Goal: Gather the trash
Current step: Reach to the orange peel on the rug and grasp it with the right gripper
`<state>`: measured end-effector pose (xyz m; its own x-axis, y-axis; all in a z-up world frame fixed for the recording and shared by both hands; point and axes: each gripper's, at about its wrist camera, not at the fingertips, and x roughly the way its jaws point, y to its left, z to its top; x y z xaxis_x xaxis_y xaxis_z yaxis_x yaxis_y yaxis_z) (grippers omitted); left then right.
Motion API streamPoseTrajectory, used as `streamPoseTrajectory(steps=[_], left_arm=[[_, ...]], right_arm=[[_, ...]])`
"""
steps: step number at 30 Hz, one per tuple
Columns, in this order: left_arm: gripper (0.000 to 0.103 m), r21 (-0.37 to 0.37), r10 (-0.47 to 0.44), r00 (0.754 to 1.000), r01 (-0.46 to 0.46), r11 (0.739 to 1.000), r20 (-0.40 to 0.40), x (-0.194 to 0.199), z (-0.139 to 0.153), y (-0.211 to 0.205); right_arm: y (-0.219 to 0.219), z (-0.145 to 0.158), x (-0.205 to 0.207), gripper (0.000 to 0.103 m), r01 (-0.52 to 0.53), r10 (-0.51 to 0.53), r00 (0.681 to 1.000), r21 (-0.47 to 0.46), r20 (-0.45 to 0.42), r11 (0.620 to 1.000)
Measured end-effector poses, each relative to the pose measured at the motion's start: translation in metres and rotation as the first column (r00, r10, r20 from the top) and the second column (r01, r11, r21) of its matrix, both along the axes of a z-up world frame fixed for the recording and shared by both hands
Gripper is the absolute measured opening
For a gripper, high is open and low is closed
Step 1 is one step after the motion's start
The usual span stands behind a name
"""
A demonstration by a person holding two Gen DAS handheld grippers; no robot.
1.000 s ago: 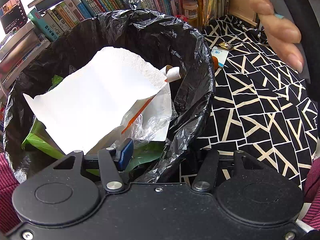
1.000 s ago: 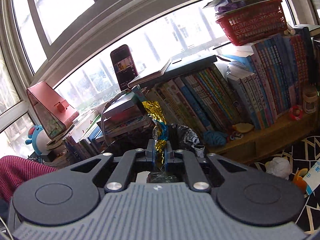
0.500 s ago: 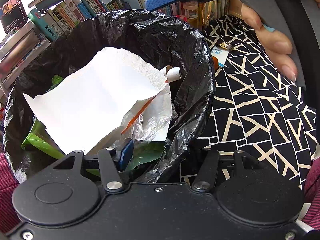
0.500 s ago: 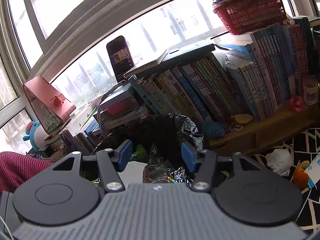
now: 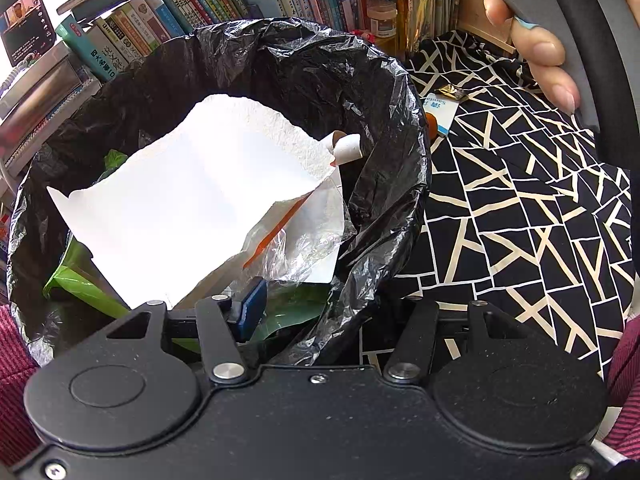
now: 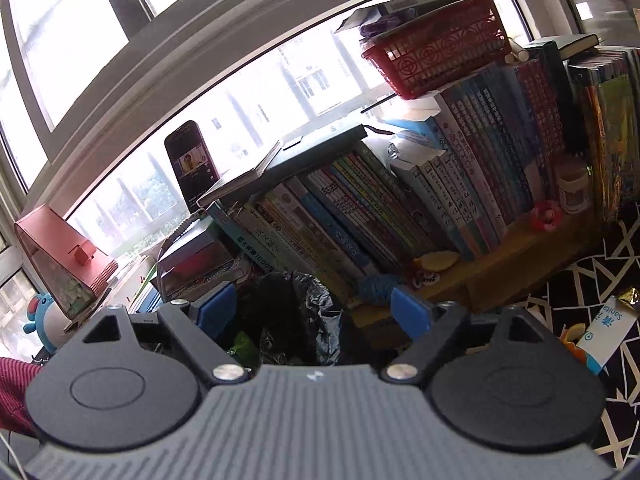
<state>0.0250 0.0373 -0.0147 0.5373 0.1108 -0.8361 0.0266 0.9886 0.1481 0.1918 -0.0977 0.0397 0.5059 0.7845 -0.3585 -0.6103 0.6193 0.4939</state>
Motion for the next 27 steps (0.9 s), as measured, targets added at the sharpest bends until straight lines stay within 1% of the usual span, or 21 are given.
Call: streamPoseTrajectory(steps=[3,5,8,10,14,18,20,22,23,24,25,27], left_arm=[[0.054,-0.001,0.001,1.000,-0.001,1.000,-0.001,0.000,0.000,0.000],[0.054,-0.002,0.002,1.000,-0.002,1.000,-0.001,0.000,0.000,0.000],[0.055,-0.004,0.004,1.000,-0.004,1.000,-0.002,0.000,0.000,0.001],[0.055,-0.004,0.005,1.000,-0.005,1.000,-0.003,0.000,0.000,0.001],[0.055,-0.003,0.006,1.000,-0.006,1.000,-0.003,0.000,-0.001,0.001],[0.056,0.002,0.006,1.000,-0.006,1.000,-0.003,0.000,-0.001,0.001],[0.056,0.006,0.008,1.000,-0.008,1.000,-0.002,0.001,-0.001,0.000],[0.057,0.011,0.008,1.000,-0.008,1.000,-0.001,0.001,-0.001,-0.001],[0.057,0.012,0.008,1.000,-0.008,1.000,-0.001,0.001,-0.001,-0.001],[0.057,0.011,0.009,1.000,-0.009,1.000,-0.001,0.001,-0.002,-0.001],[0.057,0.011,0.009,1.000,-0.009,1.000,-0.002,0.001,-0.002,-0.001],[0.057,0.012,0.008,1.000,-0.008,1.000,-0.002,0.001,-0.002,-0.001]], right_arm=[[-0.009,-0.003,0.009,0.102,0.083,-0.083,0.997,-0.005,0.010,0.997],[-0.016,-0.009,0.017,0.103,0.133,-0.134,0.991,-0.015,-0.001,0.991],[-0.025,-0.023,0.036,0.103,0.187,-0.190,0.980,-0.061,-0.053,0.981],[-0.031,-0.036,0.046,0.103,0.240,-0.248,0.965,-0.094,-0.083,0.966],[-0.042,-0.069,0.067,0.103,0.330,-0.355,0.923,-0.174,-0.147,0.928],[-0.047,-0.105,0.082,0.103,0.376,-0.421,0.894,-0.255,-0.152,0.891],[-0.050,-0.121,0.087,0.101,0.389,-0.444,0.883,-0.291,-0.153,0.874],[-0.052,-0.137,0.091,0.092,0.397,-0.465,0.870,-0.325,-0.163,0.858],[-0.053,-0.144,0.093,0.089,0.396,-0.472,0.865,-0.342,-0.172,0.852],[-0.054,-0.151,0.095,0.084,0.395,-0.477,0.860,-0.355,-0.179,0.847],[-0.054,-0.157,0.096,0.081,0.395,-0.482,0.857,-0.367,-0.184,0.842],[-0.054,-0.167,0.099,0.079,0.391,-0.484,0.855,-0.382,-0.185,0.837]])
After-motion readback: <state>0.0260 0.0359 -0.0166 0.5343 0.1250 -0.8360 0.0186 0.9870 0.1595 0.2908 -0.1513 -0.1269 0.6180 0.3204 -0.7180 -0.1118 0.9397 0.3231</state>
